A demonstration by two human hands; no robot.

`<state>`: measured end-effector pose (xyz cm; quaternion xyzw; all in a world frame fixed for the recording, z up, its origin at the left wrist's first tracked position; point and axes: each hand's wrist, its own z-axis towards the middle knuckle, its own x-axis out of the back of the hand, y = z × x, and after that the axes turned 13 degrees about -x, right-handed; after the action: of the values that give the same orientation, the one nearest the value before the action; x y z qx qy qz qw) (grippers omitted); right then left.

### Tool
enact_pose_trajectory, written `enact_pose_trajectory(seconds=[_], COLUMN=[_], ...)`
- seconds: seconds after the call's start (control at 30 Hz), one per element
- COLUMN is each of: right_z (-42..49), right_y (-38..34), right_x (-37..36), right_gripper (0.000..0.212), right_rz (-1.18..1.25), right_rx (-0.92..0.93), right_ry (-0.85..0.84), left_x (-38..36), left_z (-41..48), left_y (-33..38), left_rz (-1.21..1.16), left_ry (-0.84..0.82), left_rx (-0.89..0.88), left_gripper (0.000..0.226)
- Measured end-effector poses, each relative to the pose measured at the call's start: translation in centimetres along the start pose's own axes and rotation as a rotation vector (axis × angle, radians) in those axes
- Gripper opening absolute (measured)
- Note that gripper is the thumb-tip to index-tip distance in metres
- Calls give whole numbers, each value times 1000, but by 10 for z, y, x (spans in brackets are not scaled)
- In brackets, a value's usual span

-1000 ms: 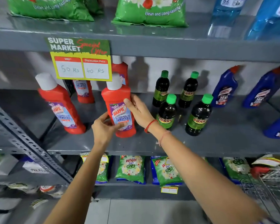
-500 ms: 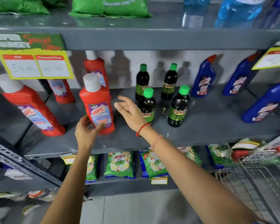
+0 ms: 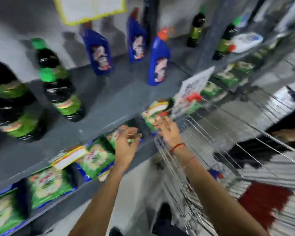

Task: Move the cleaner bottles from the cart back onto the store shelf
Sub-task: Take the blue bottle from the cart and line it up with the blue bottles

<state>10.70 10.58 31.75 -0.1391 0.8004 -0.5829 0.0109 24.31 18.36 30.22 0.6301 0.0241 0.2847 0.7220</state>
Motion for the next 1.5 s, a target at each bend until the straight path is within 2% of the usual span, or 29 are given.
enact_pose_trajectory(seconds=[0.1, 0.2, 0.4, 0.5, 0.57, 0.63, 0.7, 0.77, 0.8, 0.83, 0.9, 0.97, 1.1, 1.23, 1.4, 1.5], right_z=[14, 23, 20, 11, 8, 8, 3, 7, 15, 22, 36, 43, 44, 45, 51, 59], right_y=[42, 89, 174, 218, 245, 272, 299, 322, 329, 337, 349, 363, 379, 371, 332, 291], right_x=[82, 147, 217, 235, 236, 237, 235, 231, 229, 229, 229, 229, 224, 222, 224, 226], right_gripper=[23, 15, 25, 35, 28, 30, 18, 17, 8, 9, 26, 48, 55, 54, 58, 46], right_rz=[30, 106, 166, 152, 162, 184, 274, 330, 351, 367, 436, 542, 779, 802, 814, 771], right_rx=[-160, -327, -626, -775, -910, -1014, -1127, -1204, -1195, -1161, -1134, -1177, -1180, -1166, -1061, -956], right_ry=[240, 352, 513, 507, 460, 452, 395, 386, 449, 557, 735, 778, 619, 603, 584, 563], left_x=[-76, -152, -265, -307, -327, -342, -357, -371, -378, -384, -397, -406, -411, -410, -395, -378], left_z=[16, 22, 9, -3, -13, -20, -26, -32, -36, -39, -48, -59, -79, -81, -54, -25], left_y=[10, 13, -3, -22, -40, -61, -85, -108, -117, -124, -138, -150, -170, -172, -154, -129], left_rz=[66, 107, 262, 399, 497, 577, 685, 770, 801, 821, 811, 755, 773, 804, 709, 613], left_ry=[-259, -451, -849, -1041, -1206, -1325, -1416, -1451, -1451, -1445, -1444, -1481, -1555, -1538, -1509, -1438], left_rx=[-42, -44, -23, -16, 25, 99, 100, 57, 38, 20, 21, 83, 148, 147, 166, 143], left_gripper=[19, 26, 44, 46, 49, 59, 73, 77, 74, 72, 73, 76, 80, 81, 91, 85])
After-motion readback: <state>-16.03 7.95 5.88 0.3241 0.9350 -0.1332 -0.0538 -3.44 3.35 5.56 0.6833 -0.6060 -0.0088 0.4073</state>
